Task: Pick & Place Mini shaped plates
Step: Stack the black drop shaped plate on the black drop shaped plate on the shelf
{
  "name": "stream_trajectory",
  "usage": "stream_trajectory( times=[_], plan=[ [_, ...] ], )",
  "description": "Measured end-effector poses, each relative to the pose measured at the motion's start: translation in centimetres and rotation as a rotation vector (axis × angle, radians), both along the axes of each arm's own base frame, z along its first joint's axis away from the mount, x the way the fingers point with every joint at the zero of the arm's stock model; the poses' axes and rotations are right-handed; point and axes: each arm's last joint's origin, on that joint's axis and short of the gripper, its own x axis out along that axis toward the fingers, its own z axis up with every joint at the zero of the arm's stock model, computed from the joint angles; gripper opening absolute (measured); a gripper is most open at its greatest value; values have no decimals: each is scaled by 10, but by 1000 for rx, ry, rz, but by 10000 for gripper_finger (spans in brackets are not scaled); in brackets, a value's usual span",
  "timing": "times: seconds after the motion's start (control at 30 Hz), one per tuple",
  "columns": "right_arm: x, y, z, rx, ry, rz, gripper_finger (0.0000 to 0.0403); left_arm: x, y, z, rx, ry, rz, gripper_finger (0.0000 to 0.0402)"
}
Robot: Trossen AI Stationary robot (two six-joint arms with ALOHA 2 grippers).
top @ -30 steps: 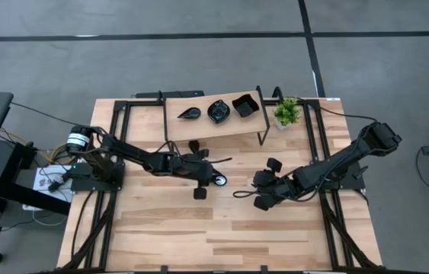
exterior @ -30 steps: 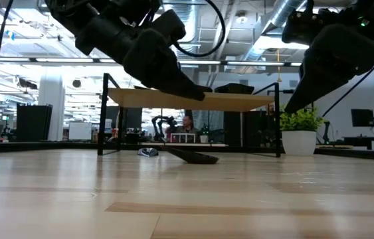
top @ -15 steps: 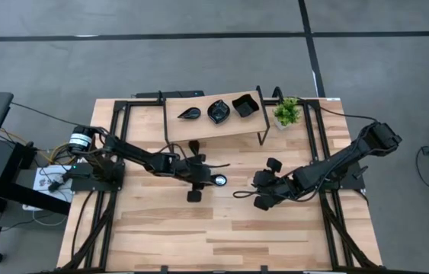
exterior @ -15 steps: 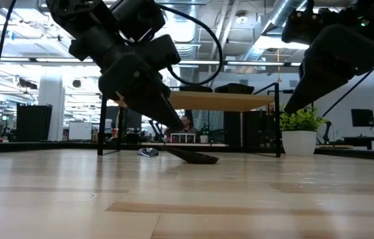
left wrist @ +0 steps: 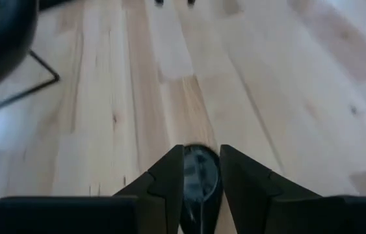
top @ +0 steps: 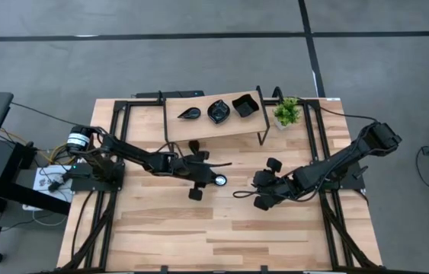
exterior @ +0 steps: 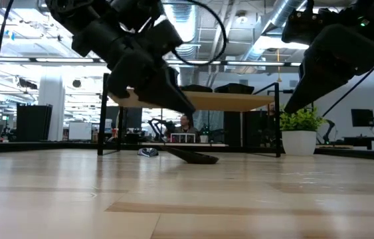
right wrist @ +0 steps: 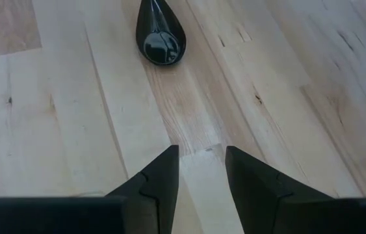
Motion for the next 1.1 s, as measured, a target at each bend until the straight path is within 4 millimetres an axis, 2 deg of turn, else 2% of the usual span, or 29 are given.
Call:
stream_trajectory(
  times=[0.27,0.37,0.6,0.93,1.1],
  plan=[
    [0,0,0,-3,5,-1,122,-2,1,24,-102,-109,58,102],
    [0,-1,0,-5,7,-3,122,-3,0,25,-128,-108,51,102],
    [1,-5,0,-7,7,-22,122,2,3,6,-126,-39,11,104],
    [2,-8,-1,-9,10,-34,122,6,2,-19,-116,38,11,152],
    [0,-9,-2,-34,31,-42,122,8,2,-33,-111,76,13,155]
  ],
)
